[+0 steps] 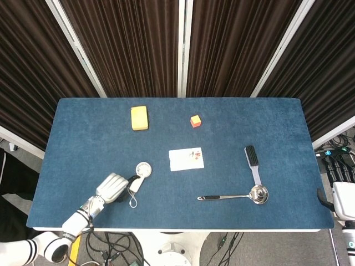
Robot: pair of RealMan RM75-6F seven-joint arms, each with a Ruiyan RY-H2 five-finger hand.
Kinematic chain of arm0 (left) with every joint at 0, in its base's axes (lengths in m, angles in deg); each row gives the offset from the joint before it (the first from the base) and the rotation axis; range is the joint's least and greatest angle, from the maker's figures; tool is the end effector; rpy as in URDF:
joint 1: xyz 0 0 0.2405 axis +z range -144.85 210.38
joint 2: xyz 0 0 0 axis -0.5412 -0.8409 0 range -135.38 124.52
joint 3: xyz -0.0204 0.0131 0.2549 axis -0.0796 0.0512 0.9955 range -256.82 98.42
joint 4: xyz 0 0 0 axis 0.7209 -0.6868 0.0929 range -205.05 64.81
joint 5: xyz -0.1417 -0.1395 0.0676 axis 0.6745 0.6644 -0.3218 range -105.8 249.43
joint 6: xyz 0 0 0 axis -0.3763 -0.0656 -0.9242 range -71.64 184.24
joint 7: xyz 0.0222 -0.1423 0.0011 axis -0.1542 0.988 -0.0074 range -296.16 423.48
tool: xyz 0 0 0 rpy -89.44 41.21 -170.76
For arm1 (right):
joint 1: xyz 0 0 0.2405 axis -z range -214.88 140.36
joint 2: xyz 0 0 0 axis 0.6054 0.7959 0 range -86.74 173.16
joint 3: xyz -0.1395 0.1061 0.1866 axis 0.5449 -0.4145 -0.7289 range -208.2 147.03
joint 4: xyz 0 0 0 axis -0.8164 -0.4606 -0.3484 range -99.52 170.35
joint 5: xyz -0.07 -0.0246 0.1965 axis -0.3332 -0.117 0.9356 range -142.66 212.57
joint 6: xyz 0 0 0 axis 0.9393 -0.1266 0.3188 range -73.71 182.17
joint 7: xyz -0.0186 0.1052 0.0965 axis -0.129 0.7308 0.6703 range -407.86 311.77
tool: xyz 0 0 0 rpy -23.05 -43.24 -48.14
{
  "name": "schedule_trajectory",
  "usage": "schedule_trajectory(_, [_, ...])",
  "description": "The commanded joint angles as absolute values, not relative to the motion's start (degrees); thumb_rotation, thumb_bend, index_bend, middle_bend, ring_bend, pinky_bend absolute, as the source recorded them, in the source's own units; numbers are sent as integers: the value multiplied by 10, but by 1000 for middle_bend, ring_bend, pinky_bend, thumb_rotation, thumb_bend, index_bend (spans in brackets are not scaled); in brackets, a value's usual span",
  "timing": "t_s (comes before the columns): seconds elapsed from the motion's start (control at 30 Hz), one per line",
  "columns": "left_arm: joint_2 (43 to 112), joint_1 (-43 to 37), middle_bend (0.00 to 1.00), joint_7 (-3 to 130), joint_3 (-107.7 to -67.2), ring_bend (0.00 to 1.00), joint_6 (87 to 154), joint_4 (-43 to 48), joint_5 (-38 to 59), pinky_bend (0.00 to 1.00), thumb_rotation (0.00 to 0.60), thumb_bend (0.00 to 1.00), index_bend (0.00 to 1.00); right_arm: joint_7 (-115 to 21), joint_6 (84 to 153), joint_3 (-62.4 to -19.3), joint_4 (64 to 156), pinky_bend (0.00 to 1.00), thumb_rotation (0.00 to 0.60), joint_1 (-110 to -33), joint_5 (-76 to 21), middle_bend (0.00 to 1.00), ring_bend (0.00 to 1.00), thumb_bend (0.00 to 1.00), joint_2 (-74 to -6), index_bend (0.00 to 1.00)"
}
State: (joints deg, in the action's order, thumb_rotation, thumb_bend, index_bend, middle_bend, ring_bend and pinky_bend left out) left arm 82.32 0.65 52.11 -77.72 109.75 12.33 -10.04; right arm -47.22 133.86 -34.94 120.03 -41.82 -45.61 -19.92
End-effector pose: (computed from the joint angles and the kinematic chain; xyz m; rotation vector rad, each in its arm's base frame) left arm -0.2163 0.2621 -0.0410 -2.1066 -0.9693 -0.7823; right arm -0.3552 -0.1858 0.1791 1.3508 -0.8896 0.7206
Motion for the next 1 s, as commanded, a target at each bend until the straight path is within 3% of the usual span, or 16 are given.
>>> schedule_trajectory(0.03, [813,6,890,527,-783,865,1115,137,-111,851,600,423,180,-472,1338,-350,1201,0,600,-418,-456,0,0,327,-199,0])
schedule_trajectory(0.4, [746,26,889,513,-790,865,1175,200,-121,852,600,423,180,-468,1338,-350,1196,0,600,-418,-455,0,0,327,-200,0])
schedule_trajectory(0.53, [736,59,865,503,-797,837,1230,191,-108,829,600,418,181,-470,1340,-349,1198,0,600,-418,-458,0,0,327,-202,0])
schedule_trajectory(0.6, [736,77,739,505,-800,701,1264,180,-107,752,600,399,181,-472,1341,-350,1201,0,600,-418,-458,0,0,327,-201,0])
schedule_trajectory(0.7, [729,103,430,517,-802,360,1304,162,-105,578,600,344,181,-478,1345,-351,1209,0,600,-419,-461,0,0,327,-200,0])
schedule_trajectory(0.77, [721,119,263,529,-804,191,1328,153,-105,450,600,294,181,-481,1348,-352,1213,0,600,-420,-462,0,0,327,-200,0])
schedule_trajectory(0.87, [710,142,153,552,-806,82,1363,140,-107,304,600,201,180,-485,1350,-354,1216,0,600,-421,-463,0,0,327,-204,0])
schedule_trajectory(1.0, [686,174,121,560,-798,46,1390,141,-102,226,600,99,180,-491,1347,-352,1217,0,600,-423,-465,0,0,327,-208,0])
